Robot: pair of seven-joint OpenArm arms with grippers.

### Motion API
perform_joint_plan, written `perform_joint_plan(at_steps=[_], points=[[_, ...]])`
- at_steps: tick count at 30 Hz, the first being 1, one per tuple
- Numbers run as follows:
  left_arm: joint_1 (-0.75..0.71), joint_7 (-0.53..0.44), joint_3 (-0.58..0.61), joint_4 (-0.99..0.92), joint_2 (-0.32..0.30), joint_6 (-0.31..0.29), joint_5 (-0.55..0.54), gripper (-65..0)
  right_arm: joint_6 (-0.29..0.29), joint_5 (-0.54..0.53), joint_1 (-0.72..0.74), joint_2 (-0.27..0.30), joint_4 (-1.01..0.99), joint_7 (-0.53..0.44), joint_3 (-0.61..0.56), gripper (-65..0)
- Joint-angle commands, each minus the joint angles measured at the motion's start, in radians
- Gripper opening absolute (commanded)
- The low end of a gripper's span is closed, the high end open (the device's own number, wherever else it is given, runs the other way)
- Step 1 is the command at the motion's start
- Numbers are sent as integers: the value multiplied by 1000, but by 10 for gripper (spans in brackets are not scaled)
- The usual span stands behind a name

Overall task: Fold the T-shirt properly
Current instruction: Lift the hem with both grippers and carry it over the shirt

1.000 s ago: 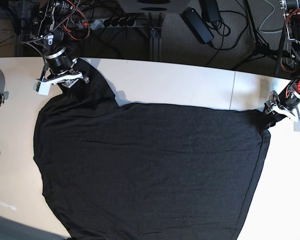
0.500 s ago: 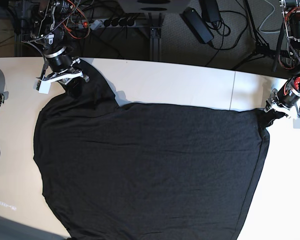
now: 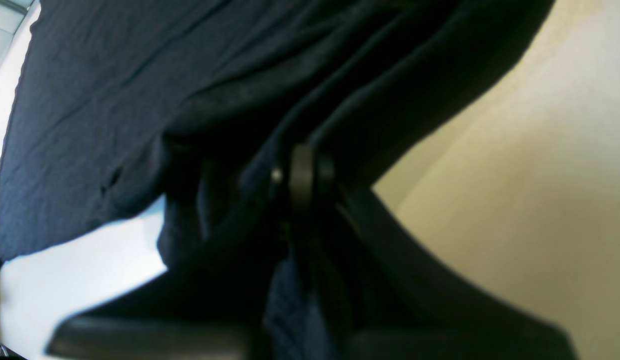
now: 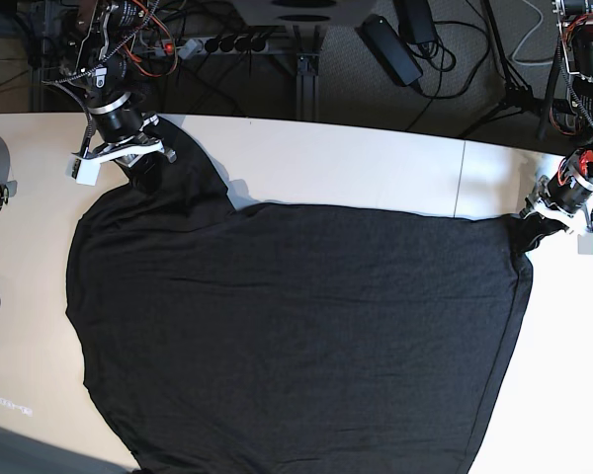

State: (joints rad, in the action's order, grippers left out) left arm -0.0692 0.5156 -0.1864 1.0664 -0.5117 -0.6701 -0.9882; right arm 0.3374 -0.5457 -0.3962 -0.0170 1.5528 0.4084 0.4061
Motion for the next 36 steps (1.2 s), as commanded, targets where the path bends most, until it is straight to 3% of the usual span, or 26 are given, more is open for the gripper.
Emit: perform_joint_plan(at_steps=[1, 9, 13, 15, 20, 26, 36], points=[[6, 4, -3, 8, -14, -28, 2, -650, 19, 21, -8, 0, 1, 51, 0, -650], [6, -15, -40, 8, -15, -28, -51, -650, 21, -4, -9, 1, 29, 79, 0, -650], [5, 116, -99, 31, -16, -28, -138, -650, 41, -13, -12, 23, 90, 163, 27, -650], [5, 171, -103, 51, -26, -28, -190, -650, 45, -39, -14, 41, 127, 220, 58, -650], [5, 202, -104, 96, -56, -28, -239, -650, 45, -85, -26, 92, 187, 306, 155, -650], [5, 238, -133, 140, -70, -28, -302, -650, 131, -234, -64, 142, 213, 311, 269, -650], [84, 245, -180, 167, -76, -28, -323, -650, 139, -267, 11, 264, 256, 340, 321, -650]])
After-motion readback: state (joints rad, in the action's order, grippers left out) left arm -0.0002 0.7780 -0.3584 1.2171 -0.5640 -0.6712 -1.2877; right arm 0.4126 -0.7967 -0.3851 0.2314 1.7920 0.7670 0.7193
